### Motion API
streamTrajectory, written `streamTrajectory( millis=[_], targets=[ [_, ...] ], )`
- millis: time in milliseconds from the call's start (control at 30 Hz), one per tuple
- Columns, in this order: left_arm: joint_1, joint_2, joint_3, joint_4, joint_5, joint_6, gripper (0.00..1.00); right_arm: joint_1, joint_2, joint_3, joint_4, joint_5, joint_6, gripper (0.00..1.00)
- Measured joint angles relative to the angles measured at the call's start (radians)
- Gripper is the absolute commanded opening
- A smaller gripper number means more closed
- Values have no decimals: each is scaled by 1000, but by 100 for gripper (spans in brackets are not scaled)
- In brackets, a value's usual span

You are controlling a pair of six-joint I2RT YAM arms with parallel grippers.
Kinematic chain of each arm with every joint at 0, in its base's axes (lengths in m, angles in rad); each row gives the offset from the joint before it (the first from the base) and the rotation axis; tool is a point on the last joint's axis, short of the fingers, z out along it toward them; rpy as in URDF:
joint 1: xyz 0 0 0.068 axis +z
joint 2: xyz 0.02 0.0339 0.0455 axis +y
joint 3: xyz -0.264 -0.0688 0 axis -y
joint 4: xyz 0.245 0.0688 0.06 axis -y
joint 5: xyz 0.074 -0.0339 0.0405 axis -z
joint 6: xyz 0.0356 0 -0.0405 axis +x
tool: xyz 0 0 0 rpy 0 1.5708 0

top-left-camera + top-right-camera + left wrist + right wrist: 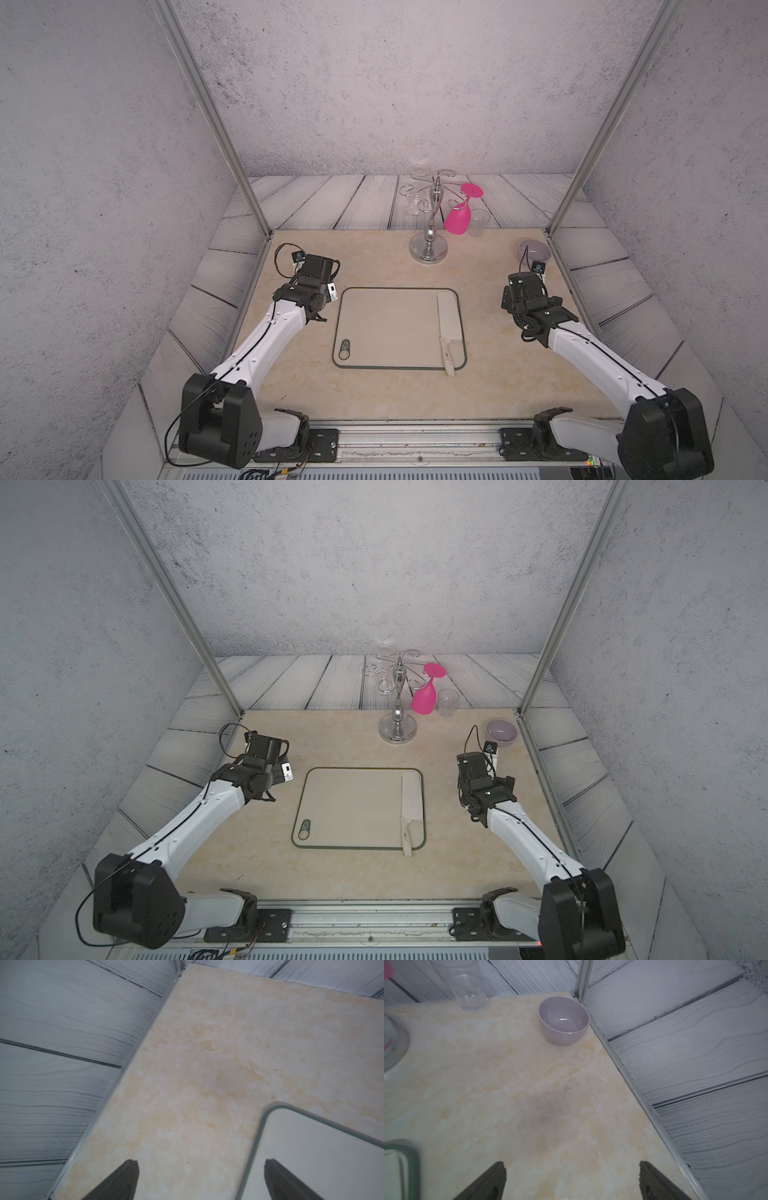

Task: Align the knife with the edge of the cutting board
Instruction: Place the knife at the edge of the cutting board, then reset both arms

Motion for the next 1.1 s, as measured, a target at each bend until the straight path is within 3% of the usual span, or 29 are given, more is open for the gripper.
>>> streamTrajectory(
  millis=[167, 267, 433, 700, 900, 1100],
  targets=[
    [82, 122, -132, 225, -84, 113, 100, -82, 206, 0, 136, -19, -39, 99],
    [95, 158, -201, 364, -100, 188, 100, -117, 258, -35, 251, -60, -57, 99],
    [115, 162, -288, 603, -52, 282, 100, -151, 254, -128, 451, -135, -114, 99],
    [190, 165, -333, 870, 89, 339, 100, -185, 252, -134, 555, -208, -146, 99],
    [193, 166, -356, 943, 151, 362, 100, -194, 208, -161, 598, -223, -168, 99],
    [193, 165, -435, 1047, 209, 385, 100, -204, 197, -256, 798, -265, -198, 99]
  ],
)
